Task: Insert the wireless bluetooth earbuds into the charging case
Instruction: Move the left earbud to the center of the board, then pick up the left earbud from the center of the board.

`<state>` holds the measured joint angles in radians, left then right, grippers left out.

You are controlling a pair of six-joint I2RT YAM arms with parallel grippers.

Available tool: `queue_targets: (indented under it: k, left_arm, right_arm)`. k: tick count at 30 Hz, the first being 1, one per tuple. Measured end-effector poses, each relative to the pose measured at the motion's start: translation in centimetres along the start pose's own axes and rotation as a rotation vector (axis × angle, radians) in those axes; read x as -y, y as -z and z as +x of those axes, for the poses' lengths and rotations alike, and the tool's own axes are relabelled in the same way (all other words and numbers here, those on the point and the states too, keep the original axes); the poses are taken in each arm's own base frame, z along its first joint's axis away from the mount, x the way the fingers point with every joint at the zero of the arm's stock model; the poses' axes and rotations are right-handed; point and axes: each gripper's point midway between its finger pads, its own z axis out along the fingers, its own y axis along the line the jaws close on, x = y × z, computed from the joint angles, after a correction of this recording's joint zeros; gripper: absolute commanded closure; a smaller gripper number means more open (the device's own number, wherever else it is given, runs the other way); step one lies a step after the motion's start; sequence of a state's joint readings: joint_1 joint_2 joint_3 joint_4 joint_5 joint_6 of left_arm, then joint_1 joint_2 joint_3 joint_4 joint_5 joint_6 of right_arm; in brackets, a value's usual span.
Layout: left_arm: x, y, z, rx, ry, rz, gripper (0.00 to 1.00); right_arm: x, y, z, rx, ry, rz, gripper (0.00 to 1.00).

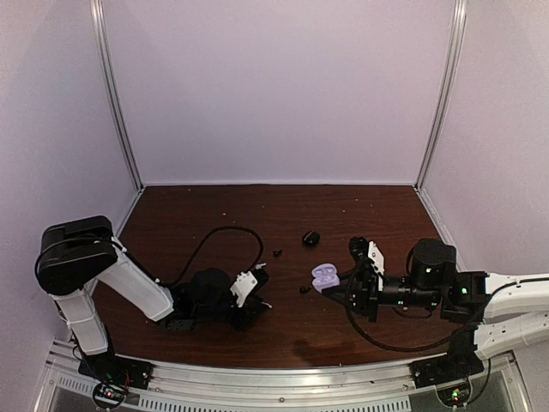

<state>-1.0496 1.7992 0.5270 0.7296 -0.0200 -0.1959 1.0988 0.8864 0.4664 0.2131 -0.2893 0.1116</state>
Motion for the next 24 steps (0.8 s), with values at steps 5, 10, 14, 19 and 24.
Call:
queue_targets:
  k: [5,10,14,19,24]
  left_arm:
    - [0.5,0.3,1.0,-0.02,-0.012,0.046,0.62]
    - [0.3,0.8,1.2,-0.009,-0.033,0.108,0.56]
    - [0.3,1.7,1.9,0.006,-0.09,0.17,0.56]
    - [0.3,2.0,1.5,0.038,-0.151,0.242,0.57]
    - [-0.7,1.5,0.9,0.058,-0.181,0.3,0.62]
  right_arm:
    - [0.0,0.0,0.0,0.0,0.006,0.003,0.86]
    - [0.0,0.0,0.0,-0.001,0.008,0.002,0.86]
    - [0.0,0.0,0.0,-0.002,0.007,0.002,0.86]
    - [0.0,0.0,0.1,-0.003,0.007,0.003,0.86]
    - [0.1,0.0,0.2,-0.009,0.006,0.004,0.85]
